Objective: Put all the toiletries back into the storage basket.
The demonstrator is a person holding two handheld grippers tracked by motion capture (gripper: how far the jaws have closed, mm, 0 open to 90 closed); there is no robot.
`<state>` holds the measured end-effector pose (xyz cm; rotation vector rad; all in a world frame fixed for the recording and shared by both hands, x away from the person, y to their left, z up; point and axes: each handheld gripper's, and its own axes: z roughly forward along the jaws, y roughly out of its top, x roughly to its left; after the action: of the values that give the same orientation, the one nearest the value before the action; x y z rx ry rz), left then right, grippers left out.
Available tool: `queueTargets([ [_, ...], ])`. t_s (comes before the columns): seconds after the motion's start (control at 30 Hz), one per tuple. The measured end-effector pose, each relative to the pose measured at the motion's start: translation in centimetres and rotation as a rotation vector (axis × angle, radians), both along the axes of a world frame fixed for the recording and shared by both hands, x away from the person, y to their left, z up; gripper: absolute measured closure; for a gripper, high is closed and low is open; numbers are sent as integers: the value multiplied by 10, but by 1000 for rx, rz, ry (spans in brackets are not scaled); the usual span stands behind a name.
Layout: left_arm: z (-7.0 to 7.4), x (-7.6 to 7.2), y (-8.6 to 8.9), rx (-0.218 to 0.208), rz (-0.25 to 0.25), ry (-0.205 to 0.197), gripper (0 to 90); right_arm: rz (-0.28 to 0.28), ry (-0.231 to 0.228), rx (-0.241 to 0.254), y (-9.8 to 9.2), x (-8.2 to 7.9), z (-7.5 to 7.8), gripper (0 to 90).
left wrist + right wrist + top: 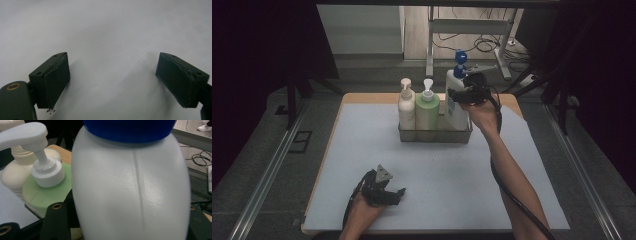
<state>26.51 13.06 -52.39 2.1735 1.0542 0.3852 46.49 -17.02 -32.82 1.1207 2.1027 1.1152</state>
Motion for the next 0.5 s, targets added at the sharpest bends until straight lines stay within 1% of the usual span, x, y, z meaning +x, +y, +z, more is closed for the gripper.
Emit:
queueTargets([
  [0.3,0,0,0,0,0,0,120,-17,-6,-3,5,14,-4,402],
  [0.43,0,0,0,0,0,0,120,-16,-10,-2,7,19,-8,402],
  [0.5,0,0,0,0,0,0,120,-19,-5,-6,7,21,-10,402],
])
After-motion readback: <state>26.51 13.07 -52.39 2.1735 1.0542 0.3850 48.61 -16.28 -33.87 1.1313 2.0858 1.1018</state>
